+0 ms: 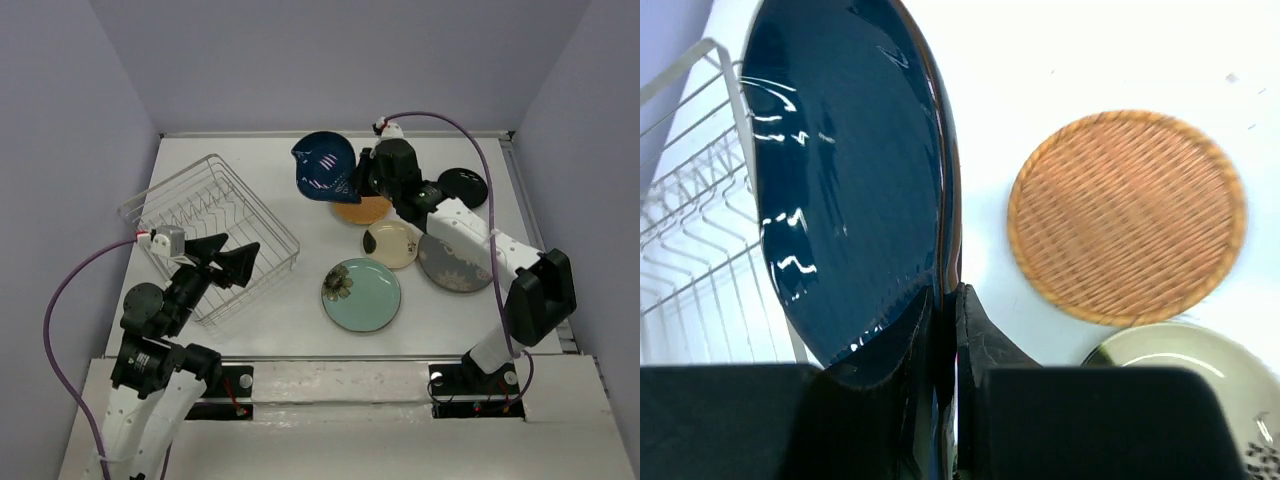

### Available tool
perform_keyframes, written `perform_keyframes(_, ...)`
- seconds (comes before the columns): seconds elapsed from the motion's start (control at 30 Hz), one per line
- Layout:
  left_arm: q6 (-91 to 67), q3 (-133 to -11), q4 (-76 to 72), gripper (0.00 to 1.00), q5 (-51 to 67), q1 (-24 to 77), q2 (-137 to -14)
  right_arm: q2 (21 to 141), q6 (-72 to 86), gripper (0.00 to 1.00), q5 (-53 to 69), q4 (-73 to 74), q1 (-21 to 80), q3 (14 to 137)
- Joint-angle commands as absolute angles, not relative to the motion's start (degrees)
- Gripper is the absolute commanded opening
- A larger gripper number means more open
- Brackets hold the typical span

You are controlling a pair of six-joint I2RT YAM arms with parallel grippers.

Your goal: Load the plates into the dish rack

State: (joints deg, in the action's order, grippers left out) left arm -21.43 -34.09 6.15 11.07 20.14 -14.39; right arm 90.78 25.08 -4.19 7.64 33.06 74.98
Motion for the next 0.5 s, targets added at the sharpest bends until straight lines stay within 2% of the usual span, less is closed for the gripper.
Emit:
perform_keyframes(0.0,-21.09,-42.79,4.39,0.99,7.04,20.13,-17.84,91.41,19.42,0.07,-13.7,9.04,38.75,88.92)
perform_keyframes(0.17,-22.15,-53.5,5.8,0.99,1.94,20.13,-22.23,102.64,14.07,0.07,-26.77,13.71,45.78,105.69)
perform_keyframes(0.3,-22.67,-57.21,5.54,0.99,-4.2,20.04,-22.85,110.99,9.51,0.07,-35.93,13.71,51.49,116.34)
perform_keyframes(0.47,-21.89,-58.36,4.75,0.99,-4.75,20.13,-23.11,121.62,3.97,0.07,-45.42,13.45,56.07,130.58)
